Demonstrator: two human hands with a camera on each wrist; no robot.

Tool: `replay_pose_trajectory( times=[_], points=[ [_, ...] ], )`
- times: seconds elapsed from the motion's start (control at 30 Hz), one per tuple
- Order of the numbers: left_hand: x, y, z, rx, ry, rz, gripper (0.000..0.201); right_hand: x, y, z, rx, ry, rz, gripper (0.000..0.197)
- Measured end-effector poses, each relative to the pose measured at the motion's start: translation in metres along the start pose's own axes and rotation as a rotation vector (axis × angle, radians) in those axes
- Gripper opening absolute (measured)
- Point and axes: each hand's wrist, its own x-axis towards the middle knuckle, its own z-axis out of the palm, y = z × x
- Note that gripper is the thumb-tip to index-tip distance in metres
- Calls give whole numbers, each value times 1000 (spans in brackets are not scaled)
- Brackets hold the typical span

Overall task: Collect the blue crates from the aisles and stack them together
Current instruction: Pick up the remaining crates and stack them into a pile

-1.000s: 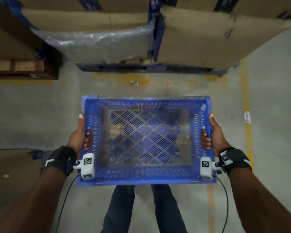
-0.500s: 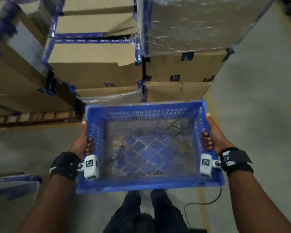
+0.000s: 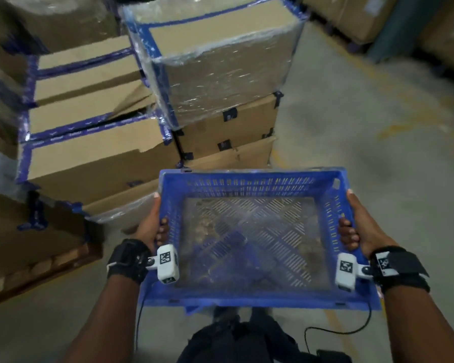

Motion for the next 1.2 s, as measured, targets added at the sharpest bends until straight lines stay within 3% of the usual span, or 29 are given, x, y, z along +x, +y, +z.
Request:
replay_pose_trajectory(
  times=[0.3, 0.57, 0.8, 1.2],
  points=[
    [8, 26, 128, 340, -307, 35, 72, -98, 100, -90, 272, 328, 23, 76],
    [-54, -12, 291, 687, -588, 97, 73, -206, 243, -167, 638, 557, 4, 77],
    [-140, -111, 434, 971, -855, 122, 75, -306, 384, -220, 954, 751, 2, 76],
    [-327, -347, 627, 1372, -1205, 176, 76, -447, 598, -283, 1353, 1054, 13, 75]
  ],
)
